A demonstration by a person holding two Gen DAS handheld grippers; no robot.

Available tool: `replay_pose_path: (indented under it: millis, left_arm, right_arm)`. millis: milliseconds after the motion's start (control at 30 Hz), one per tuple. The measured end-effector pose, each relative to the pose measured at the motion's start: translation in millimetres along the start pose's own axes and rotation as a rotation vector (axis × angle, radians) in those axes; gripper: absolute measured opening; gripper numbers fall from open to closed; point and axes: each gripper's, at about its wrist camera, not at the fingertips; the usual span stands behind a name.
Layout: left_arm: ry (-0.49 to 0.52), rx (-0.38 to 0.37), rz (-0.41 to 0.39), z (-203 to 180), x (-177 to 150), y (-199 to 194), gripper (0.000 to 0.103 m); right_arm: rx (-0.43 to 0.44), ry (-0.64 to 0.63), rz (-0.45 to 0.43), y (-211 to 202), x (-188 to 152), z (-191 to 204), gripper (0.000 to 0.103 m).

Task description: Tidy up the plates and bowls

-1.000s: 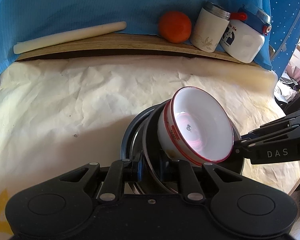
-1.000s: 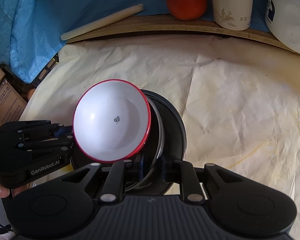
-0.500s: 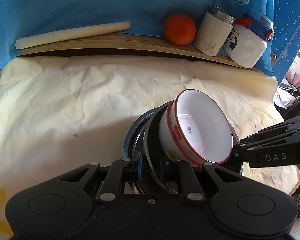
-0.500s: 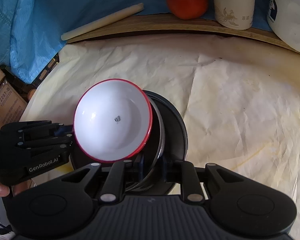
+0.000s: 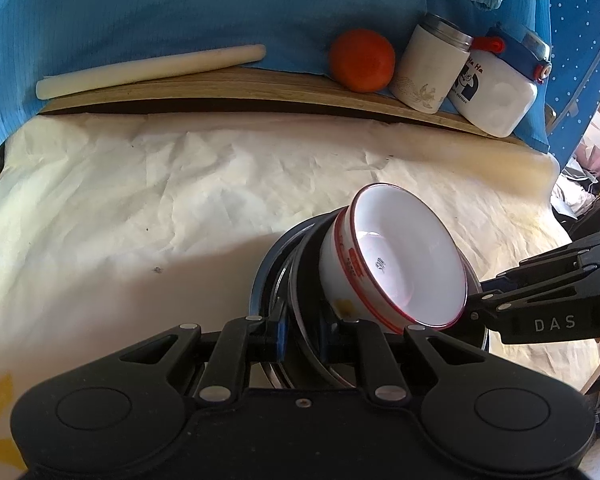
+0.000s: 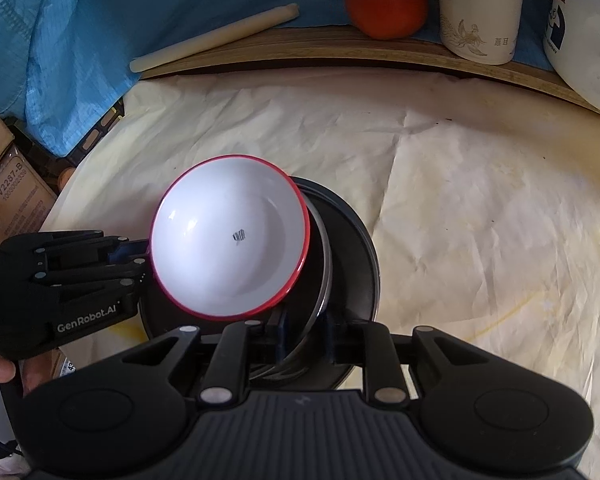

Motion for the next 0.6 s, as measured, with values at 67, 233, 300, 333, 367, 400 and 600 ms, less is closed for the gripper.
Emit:
replay_pose_path:
  millis: [67,233,300,333,367,400,600]
  left_arm:
    - [-0.004,0.001,-0.002,0.1,-0.2,-0.1,0.015]
    - [-0.01,0.007,-0.006,-0.5,-0.4,-0.2,0.015]
    - [-0.011,0.008,-0.007,-0.6,-1.0,-0.5,0.015]
    - [-0.011,0.008,-0.008,-0.7,-1.2,-0.7,0.015]
    - [-0.012,0.008,-0.007,-0.6,-1.2,-0.7,0.015]
    - [-0.013,0.007,-0.007,-0.5,-1.3,-0.7,0.015]
    - [-0.001,0.037,-0.018,-3.9,-1.4,-1.8,0.015]
  right_arm:
    - [-0.002,-0.004,-0.001,-0.1,-0.7,-0.1,0.023]
    - [-0.01,-0.014,-0.005,-0.5,-3.2,1.1,0.023]
    - [-0.015,-0.02,-0.008,-0.8,-4.2,1.9,0.024]
    - [-0.02,-0.024,-0.01,-1.2,-5.0,2.7,0.024]
    - [-0.023,-0.027,-0.011,-1.4,-5.4,3.2,0.024]
    - [-0.024,-0.03,-0.013,-1.9,-5.7,3.6,0.025]
    - [-0.023,-0.033,-0.021,-4.0,-8.6,2.7,0.029]
Point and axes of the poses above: each gripper's, at about its wrist camera, not at the fingertips, and y roughly the way its jaws point, z to its left, x to its top, and after that the axes turned 15 degrees about z, right-handed
